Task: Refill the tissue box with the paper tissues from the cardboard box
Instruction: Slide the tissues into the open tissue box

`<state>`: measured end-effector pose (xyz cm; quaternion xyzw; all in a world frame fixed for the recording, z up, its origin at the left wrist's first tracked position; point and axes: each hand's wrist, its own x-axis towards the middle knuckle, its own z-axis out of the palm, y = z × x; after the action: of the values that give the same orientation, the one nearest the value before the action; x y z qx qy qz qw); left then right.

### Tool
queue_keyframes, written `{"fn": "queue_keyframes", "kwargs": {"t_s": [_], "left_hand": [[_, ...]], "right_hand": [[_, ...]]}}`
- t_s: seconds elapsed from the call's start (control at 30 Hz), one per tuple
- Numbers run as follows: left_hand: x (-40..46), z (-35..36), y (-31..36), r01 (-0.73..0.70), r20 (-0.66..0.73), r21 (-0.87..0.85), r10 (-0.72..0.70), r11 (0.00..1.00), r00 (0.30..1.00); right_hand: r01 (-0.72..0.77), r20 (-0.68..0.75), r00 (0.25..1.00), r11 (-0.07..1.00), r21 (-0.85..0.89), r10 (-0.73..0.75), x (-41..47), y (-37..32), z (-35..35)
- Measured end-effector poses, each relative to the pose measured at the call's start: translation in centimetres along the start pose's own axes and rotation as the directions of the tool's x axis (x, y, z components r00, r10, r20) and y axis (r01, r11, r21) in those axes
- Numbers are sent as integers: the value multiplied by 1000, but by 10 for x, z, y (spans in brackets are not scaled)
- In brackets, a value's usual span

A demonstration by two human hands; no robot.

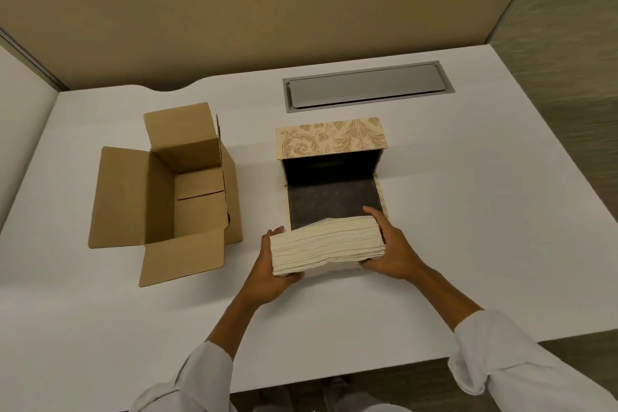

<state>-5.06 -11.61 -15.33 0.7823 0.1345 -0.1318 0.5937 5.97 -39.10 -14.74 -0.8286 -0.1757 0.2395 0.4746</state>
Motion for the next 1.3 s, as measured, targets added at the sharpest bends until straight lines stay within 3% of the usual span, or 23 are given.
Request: {"fn": "queue_keyframes", "kwargs": {"t_s": [0.1, 0.2, 0.47, 0.87, 1.3], "left_hand": [[6, -8, 15, 63, -55, -47, -66, 997, 996], [24, -16, 40, 143, -100, -201, -165, 969, 981], [91, -21, 81, 328, 10, -435, -359, 839, 933], [117, -12, 102, 476, 70, -519, -520, 710, 851], [116, -1, 103, 484, -203, -519, -652, 705, 731]], "right_hand": [[-59, -27, 998, 993, 107, 62, 5, -5, -16], [-166, -16, 984, 937, 307, 180, 19, -17, -29], [-427, 71, 885, 738, 523, 461, 78, -37, -47], [-549, 78, 806, 693, 467, 586, 102, -35, -65], [-559, 26, 806, 745, 364, 592, 108, -36, -73]]}}
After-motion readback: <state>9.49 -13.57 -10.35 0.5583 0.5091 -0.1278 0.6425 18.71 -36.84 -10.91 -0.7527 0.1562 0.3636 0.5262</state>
